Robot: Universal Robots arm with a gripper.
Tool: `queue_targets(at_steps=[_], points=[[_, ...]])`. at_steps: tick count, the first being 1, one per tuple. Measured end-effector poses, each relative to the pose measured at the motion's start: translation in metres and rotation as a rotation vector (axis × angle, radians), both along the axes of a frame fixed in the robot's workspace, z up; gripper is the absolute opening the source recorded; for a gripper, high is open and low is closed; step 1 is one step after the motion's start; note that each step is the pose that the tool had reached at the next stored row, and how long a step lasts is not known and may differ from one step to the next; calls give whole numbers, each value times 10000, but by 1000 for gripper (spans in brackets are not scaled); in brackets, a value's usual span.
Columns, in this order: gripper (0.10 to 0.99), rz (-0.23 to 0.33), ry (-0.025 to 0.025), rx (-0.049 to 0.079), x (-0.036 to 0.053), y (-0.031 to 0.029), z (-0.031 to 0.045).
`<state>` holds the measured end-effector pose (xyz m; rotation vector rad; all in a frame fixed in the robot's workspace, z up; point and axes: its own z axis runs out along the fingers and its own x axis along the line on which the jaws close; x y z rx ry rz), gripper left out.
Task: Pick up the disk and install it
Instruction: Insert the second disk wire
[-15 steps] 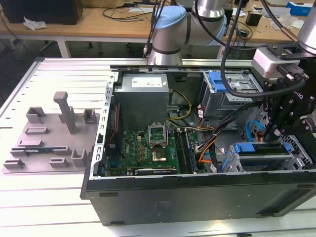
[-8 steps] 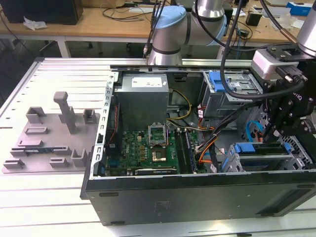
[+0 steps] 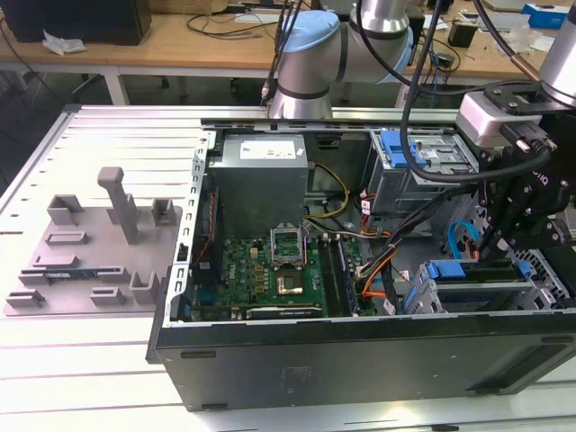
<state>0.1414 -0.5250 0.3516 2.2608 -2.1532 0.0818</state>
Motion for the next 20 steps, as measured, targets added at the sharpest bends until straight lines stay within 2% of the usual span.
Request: queue_targets(at_steps=[20], points=[[161,-18,0,-1,12,0,-79]])
